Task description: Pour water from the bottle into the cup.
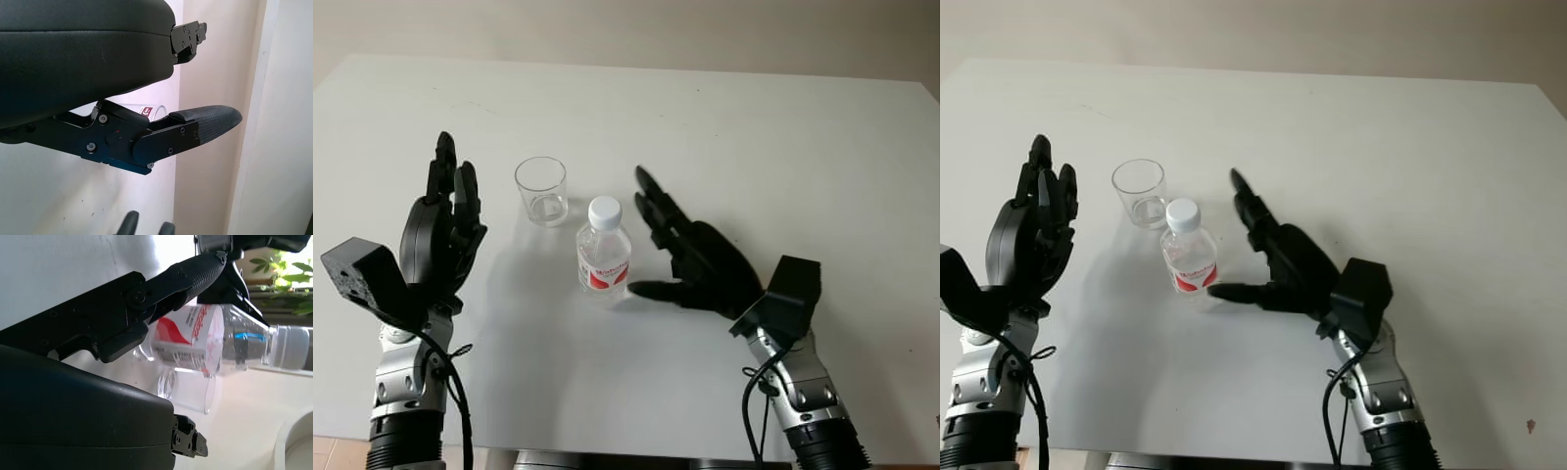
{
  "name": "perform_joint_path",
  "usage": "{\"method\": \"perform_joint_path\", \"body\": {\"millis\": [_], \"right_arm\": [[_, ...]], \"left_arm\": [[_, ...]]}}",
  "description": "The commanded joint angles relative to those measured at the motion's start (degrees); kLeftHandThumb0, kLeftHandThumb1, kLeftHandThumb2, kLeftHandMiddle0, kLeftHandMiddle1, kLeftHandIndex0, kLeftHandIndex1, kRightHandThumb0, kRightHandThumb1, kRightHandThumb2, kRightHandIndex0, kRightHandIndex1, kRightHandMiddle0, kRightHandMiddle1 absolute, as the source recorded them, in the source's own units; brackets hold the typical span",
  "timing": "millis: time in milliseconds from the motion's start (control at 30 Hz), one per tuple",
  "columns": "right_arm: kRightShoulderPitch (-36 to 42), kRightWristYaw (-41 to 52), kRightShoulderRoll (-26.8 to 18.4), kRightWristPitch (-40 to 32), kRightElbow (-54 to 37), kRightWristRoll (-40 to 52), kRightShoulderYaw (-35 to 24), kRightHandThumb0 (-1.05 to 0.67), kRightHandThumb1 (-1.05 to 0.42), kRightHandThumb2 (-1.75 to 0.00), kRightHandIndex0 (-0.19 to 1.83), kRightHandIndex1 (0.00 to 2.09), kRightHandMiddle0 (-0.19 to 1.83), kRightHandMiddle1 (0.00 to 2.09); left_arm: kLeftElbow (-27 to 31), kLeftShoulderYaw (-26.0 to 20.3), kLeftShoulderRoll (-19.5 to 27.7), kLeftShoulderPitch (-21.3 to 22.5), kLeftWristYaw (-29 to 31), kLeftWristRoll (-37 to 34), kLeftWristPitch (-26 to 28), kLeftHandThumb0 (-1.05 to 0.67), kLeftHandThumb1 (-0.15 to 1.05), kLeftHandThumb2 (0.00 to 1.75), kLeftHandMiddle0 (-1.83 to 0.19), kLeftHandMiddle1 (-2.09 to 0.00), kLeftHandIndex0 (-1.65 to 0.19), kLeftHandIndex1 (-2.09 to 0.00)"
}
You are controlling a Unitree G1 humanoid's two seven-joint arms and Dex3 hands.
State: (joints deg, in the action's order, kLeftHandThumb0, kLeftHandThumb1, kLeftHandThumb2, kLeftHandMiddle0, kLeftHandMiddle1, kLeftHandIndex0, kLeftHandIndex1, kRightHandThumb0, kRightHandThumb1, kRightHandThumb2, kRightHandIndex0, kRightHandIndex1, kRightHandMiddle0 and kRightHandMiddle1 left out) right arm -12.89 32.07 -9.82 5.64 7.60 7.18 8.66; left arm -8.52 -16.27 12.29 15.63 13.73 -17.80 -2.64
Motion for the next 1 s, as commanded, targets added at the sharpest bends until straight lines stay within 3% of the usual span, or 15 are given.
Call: {"method": "perform_joint_path", "body": {"millis": [0,967], "right_arm": [[0.4,0.3,0.6,0.1,0.6,-0.1,0.8,-0.91,-0.86,-0.05,-0.19,0.00,-0.19,0.00],[-8.5,0.1,10.9,1.0,14.1,0.1,3.7,-0.98,-0.88,-0.05,-0.19,0.00,-0.19,0.00]], "left_arm": [[0.3,0.0,-0.3,-0.6,-0.2,-0.1,-0.5,-0.74,1.05,0.68,0.19,0.00,0.19,0.00],[0.1,0.4,-1.0,-0.8,-0.9,0.0,0.1,-0.74,1.05,0.67,0.19,0.00,0.19,0.00]]}}
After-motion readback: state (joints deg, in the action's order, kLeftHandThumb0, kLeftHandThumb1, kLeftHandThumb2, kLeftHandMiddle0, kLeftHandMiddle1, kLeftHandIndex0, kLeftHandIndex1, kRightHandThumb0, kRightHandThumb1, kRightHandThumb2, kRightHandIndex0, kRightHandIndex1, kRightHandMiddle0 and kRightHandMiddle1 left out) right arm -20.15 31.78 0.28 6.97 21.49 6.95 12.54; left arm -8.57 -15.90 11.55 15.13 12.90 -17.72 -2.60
